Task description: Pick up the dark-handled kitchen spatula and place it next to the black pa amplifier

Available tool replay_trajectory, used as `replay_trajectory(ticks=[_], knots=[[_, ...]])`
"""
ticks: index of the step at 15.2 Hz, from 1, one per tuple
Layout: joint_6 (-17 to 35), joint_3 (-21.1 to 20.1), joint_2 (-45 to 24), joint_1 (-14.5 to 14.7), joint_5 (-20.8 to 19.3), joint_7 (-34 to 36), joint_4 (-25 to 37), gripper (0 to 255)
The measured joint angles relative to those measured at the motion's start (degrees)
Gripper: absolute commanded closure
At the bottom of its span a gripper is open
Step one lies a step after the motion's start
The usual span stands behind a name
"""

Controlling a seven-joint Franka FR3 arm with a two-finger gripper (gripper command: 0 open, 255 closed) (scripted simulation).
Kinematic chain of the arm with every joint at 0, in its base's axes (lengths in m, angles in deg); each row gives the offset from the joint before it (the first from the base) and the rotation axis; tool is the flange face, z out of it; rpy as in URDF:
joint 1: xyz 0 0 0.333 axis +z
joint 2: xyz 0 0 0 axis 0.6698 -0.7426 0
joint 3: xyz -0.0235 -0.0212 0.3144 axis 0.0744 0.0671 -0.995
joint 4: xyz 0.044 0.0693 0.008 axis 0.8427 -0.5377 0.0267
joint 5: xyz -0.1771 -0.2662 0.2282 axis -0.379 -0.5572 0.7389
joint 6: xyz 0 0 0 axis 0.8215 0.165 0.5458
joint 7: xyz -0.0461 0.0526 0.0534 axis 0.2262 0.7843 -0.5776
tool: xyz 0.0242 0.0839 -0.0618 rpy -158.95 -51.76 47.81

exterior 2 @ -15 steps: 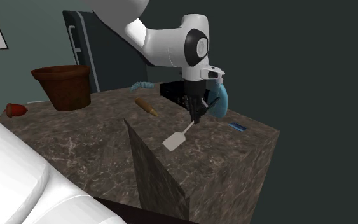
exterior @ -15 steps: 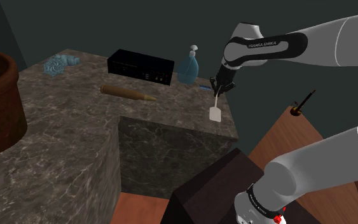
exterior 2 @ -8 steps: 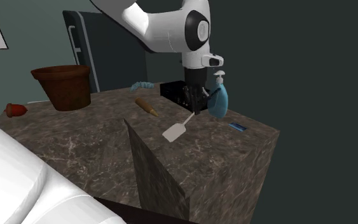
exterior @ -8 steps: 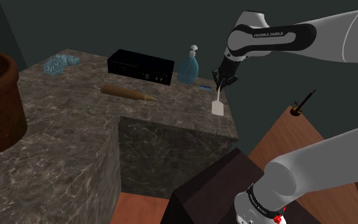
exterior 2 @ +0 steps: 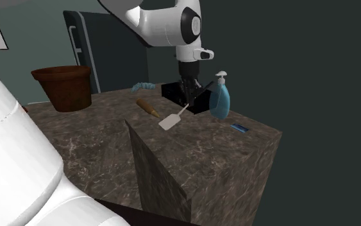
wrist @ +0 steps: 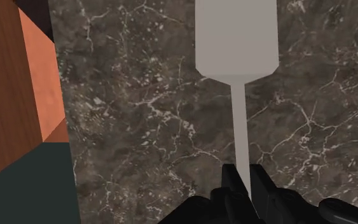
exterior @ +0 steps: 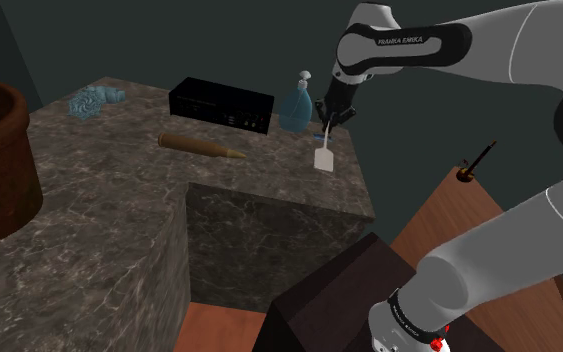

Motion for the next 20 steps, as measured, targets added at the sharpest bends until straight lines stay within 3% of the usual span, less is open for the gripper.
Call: replay_trajectory(ticks=[7, 12, 20], knots=[[-1.55, -3.96, -11.93, 2.99, -1.4, 7.39, 13.16, 255], [-5.19, -5.72, -21.68, 5.51, -3.3, 11.8, 26.21, 255], [-0.63, -5.94, -23.92, 6.1, -3.91, 13.15, 23.75, 255]])
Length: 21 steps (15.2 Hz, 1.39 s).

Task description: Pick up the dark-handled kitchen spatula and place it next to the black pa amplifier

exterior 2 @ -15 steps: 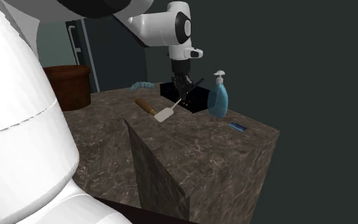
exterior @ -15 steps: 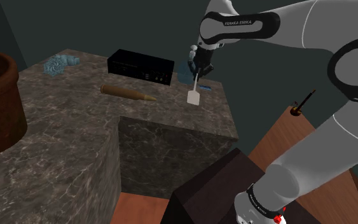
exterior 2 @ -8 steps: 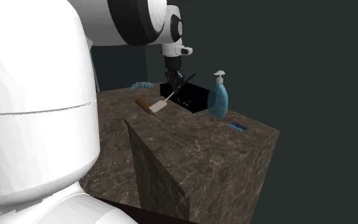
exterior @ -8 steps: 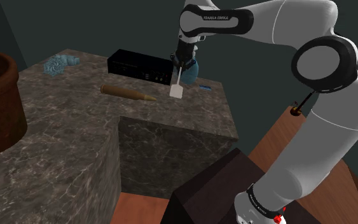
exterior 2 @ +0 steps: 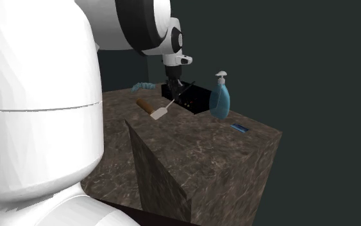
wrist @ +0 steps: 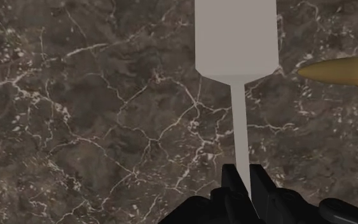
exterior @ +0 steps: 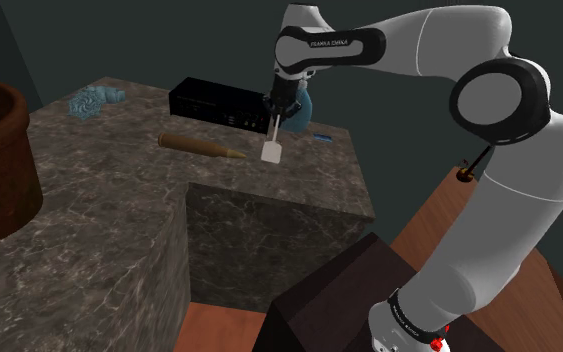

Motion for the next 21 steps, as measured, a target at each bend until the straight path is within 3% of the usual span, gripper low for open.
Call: replay_trajectory(ticks=[21], knots=[[14.68, 0.5, -4.85, 0.16, -1.61, 1.58, -9.96, 255]])
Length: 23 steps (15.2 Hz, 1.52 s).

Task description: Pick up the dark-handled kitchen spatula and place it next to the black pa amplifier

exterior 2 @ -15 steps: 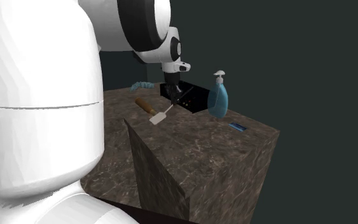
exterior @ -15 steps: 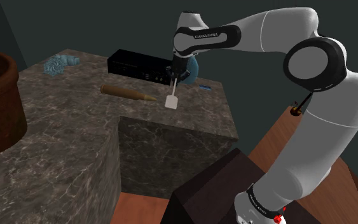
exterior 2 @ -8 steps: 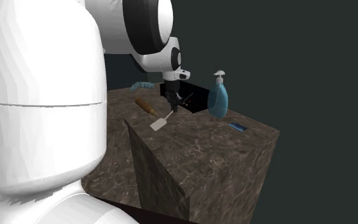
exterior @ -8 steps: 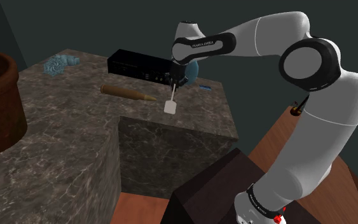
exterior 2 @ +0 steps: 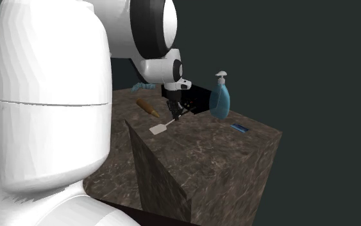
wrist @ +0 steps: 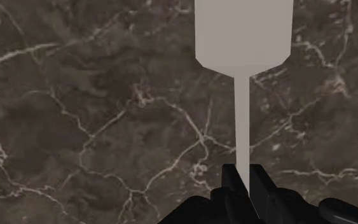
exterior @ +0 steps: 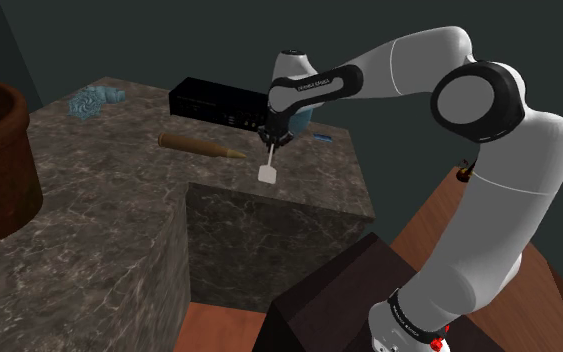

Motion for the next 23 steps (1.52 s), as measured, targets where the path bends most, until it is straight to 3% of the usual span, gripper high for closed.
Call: replay_trajectory(ticks=[8, 9, 15, 19, 23], knots=[[1.52, 0.11, -0.9, 0.04, -0.27, 0.19, -0.61, 255], [1.52, 0.11, -0.9, 0.04, -0.27, 0.19, -0.61, 0], [1.52, 0.11, -0.9, 0.04, -0.27, 0.19, -0.61, 0], [-3.5, -0.26, 1.59, 0.09, 0.48, -0.2, 2.04, 0], [-4.49, -0.3, 2.51, -0.03, 0.71, -0.44, 2.08, 0]])
